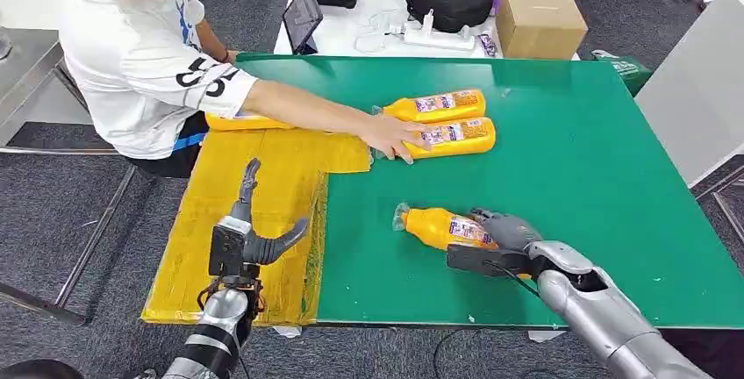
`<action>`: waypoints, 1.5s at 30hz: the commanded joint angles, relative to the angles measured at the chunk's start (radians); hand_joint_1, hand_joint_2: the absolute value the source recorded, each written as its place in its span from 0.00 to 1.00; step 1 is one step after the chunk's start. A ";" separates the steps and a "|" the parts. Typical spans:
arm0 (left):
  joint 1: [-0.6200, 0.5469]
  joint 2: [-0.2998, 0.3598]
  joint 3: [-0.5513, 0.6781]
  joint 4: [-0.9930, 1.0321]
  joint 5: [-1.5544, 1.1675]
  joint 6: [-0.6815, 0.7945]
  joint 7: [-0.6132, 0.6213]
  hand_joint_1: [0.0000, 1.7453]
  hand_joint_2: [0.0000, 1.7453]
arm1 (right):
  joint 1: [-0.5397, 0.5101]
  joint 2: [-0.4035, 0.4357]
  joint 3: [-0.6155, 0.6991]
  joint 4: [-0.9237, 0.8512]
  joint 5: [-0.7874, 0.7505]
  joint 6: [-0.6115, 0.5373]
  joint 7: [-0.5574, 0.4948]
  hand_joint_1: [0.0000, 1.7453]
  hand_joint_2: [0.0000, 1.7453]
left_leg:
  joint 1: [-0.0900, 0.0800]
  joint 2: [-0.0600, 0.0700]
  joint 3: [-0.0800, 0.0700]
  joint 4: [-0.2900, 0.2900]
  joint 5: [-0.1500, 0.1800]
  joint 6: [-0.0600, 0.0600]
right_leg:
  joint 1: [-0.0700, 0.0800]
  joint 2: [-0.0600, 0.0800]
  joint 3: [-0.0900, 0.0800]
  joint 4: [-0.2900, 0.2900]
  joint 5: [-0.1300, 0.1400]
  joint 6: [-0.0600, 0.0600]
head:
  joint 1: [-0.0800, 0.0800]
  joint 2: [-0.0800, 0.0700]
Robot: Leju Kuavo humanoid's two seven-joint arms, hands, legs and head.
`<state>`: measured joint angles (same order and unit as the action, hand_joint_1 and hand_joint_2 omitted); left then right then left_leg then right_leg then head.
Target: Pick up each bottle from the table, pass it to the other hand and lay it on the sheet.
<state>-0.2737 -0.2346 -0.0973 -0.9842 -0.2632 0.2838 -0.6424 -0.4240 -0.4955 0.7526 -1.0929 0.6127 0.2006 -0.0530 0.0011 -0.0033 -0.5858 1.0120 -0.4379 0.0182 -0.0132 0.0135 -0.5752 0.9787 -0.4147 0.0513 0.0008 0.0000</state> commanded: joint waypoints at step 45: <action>0.136 0.117 -0.289 -0.272 0.521 -0.771 0.178 0.00 1.00 | 0.357 0.675 -0.354 -0.052 0.097 -0.775 -0.572 1.00 1.00 | 0.002 -0.001 -0.017 -0.001 0.002 -0.003 | 0.002 -0.001 -0.014 0.001 0.001 -0.005 | 0.000 0.000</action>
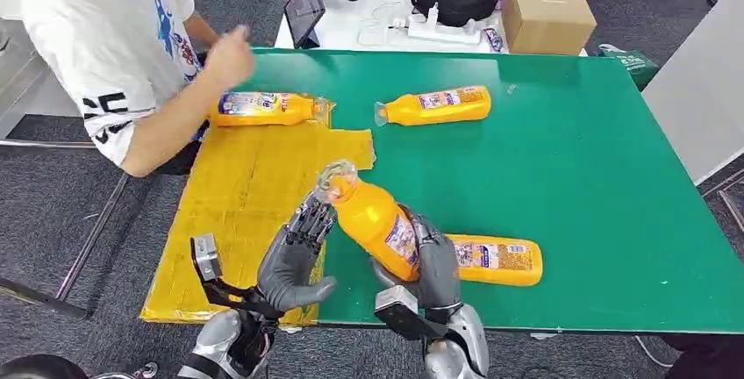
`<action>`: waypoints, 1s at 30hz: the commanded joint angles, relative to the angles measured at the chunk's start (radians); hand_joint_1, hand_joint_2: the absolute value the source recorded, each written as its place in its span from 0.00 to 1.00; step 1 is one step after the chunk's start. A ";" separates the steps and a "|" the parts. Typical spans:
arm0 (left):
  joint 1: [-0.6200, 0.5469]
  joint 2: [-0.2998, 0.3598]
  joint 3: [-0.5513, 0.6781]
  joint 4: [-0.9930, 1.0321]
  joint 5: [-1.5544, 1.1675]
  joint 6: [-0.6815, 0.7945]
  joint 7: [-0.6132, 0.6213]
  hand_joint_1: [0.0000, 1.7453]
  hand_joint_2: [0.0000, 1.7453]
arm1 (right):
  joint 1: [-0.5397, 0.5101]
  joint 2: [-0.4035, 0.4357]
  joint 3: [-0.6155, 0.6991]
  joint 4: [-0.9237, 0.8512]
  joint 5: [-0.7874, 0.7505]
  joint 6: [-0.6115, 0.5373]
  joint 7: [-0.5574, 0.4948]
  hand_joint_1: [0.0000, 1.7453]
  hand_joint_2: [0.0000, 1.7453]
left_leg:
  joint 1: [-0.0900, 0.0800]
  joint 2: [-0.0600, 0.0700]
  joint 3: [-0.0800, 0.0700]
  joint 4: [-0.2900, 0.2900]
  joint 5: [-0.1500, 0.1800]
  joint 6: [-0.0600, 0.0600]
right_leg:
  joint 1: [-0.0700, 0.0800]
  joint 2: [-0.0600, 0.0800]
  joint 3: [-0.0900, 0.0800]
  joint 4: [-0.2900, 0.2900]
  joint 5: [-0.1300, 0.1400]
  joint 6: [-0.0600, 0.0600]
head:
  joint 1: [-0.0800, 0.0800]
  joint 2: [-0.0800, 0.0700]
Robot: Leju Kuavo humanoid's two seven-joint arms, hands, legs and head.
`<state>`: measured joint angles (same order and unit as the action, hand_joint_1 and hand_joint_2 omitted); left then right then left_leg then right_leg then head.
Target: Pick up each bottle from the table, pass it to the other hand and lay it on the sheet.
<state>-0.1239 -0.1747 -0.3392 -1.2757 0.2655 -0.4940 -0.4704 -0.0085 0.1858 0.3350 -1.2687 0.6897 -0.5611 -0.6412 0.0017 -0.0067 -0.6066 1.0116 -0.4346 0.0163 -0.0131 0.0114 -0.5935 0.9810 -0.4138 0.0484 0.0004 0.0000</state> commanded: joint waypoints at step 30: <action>-0.065 0.034 -0.024 0.147 0.236 -0.090 0.115 0.00 1.00 | -0.190 0.041 0.316 0.458 0.116 -0.005 0.093 1.00 1.00 | 0.001 0.000 0.002 -0.001 0.000 -0.001 | 0.001 -0.001 0.001 -0.001 0.000 -0.001 | 0.000 0.000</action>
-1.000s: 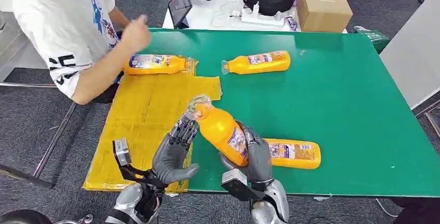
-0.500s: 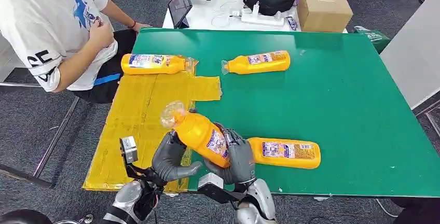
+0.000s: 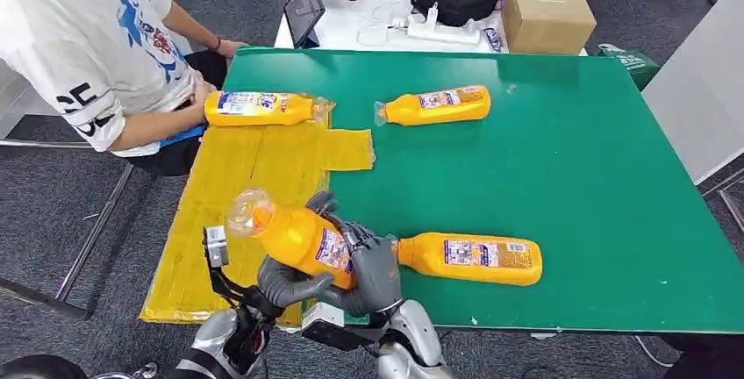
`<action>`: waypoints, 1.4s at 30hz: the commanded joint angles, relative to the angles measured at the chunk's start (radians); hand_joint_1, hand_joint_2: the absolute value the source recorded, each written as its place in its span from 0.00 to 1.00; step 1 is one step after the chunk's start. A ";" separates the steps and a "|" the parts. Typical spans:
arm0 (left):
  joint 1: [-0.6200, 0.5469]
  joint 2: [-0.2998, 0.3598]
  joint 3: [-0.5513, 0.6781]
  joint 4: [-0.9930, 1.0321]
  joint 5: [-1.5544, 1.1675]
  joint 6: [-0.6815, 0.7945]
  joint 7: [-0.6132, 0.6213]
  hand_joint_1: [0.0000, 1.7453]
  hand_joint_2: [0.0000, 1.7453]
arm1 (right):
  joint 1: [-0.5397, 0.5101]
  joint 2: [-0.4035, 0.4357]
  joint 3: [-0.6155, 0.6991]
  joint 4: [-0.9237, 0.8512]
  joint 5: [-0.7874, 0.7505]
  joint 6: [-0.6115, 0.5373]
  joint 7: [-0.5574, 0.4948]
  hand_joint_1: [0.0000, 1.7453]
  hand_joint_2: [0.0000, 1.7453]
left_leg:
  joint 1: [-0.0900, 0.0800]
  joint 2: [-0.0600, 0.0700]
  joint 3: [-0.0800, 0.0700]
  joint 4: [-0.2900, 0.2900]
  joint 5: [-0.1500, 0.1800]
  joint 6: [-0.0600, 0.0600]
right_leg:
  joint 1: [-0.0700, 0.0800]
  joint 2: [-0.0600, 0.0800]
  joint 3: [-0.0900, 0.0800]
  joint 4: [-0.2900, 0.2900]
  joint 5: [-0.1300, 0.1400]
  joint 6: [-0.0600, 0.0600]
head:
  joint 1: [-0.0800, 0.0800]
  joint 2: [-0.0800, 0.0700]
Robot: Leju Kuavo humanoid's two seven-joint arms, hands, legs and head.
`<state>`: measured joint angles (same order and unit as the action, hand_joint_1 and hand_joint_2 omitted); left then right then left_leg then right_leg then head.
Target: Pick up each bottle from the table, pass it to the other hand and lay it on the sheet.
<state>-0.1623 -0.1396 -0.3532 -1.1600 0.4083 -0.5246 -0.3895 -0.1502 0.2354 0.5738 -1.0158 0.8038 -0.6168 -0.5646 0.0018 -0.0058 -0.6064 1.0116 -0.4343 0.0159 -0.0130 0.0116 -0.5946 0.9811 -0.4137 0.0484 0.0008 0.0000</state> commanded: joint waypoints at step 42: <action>-0.049 0.001 -0.058 0.023 -0.211 0.086 -0.071 1.00 1.00 | -0.092 0.036 0.055 0.217 -0.011 0.008 0.062 0.00 0.00 | 0.001 -0.002 0.003 0.000 -0.001 -0.001 | 0.001 -0.004 0.003 -0.001 -0.001 -0.002 | 0.000 0.000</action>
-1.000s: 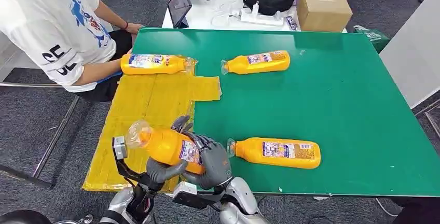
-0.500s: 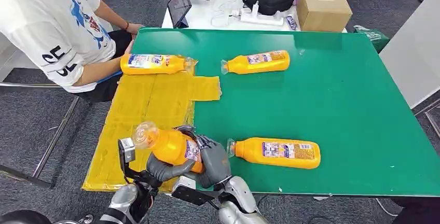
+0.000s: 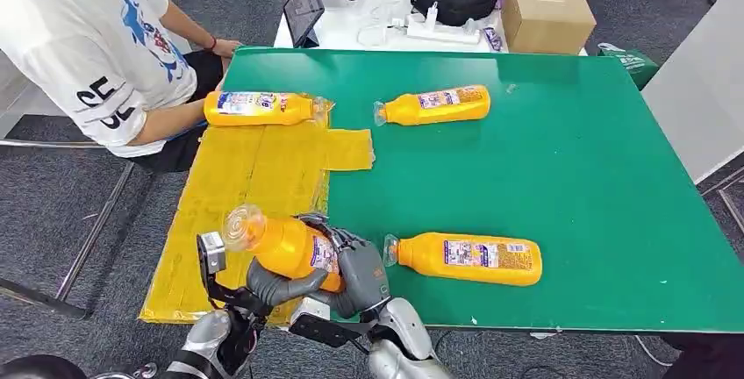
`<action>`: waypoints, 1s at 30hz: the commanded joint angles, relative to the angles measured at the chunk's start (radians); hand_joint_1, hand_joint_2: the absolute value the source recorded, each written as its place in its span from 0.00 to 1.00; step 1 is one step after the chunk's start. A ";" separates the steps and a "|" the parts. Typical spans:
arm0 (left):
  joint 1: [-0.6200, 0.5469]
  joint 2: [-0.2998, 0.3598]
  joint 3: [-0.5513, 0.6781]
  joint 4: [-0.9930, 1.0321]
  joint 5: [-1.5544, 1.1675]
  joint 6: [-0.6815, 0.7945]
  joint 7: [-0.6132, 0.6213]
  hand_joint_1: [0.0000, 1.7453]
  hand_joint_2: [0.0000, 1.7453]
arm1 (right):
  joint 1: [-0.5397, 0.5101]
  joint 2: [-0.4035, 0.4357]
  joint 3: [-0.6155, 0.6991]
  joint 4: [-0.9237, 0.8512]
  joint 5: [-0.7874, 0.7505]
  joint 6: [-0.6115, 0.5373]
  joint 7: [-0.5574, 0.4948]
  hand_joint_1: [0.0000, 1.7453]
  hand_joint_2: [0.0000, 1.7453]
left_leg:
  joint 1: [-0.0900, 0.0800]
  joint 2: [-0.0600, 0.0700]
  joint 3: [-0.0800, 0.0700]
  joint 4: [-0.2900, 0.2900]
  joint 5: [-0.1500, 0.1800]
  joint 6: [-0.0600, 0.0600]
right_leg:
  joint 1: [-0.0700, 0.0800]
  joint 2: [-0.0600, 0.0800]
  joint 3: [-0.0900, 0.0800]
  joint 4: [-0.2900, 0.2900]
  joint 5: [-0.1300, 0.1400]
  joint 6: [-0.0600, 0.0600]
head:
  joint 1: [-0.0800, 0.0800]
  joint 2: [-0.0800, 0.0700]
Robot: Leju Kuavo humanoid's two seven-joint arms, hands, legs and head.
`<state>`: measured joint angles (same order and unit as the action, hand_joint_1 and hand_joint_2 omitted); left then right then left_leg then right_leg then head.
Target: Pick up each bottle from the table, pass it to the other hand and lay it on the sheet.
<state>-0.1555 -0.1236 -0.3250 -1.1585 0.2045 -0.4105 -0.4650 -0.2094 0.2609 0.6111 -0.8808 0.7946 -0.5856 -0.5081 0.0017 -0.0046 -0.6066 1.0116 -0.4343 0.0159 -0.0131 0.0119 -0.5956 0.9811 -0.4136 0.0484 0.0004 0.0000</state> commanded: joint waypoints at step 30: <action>-0.236 -0.078 0.161 0.025 -0.531 0.837 -0.042 1.00 1.00 | 0.151 -0.049 -0.123 -0.607 -0.366 0.008 -0.111 0.00 0.00 | 0.001 -0.003 0.002 0.000 0.000 -0.001 | 0.001 -0.004 0.004 0.000 -0.001 -0.001 | 0.000 0.000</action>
<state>-0.2770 -0.2094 -0.1957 -1.3287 -0.2469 0.3934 -0.5280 -0.0657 0.2319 0.5112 -1.3871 0.4558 -0.5513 -0.5989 0.0016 -0.0054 -0.6076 1.0118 -0.4339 0.0161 -0.0132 0.0117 -0.5957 0.9812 -0.4134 0.0485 0.0008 0.0000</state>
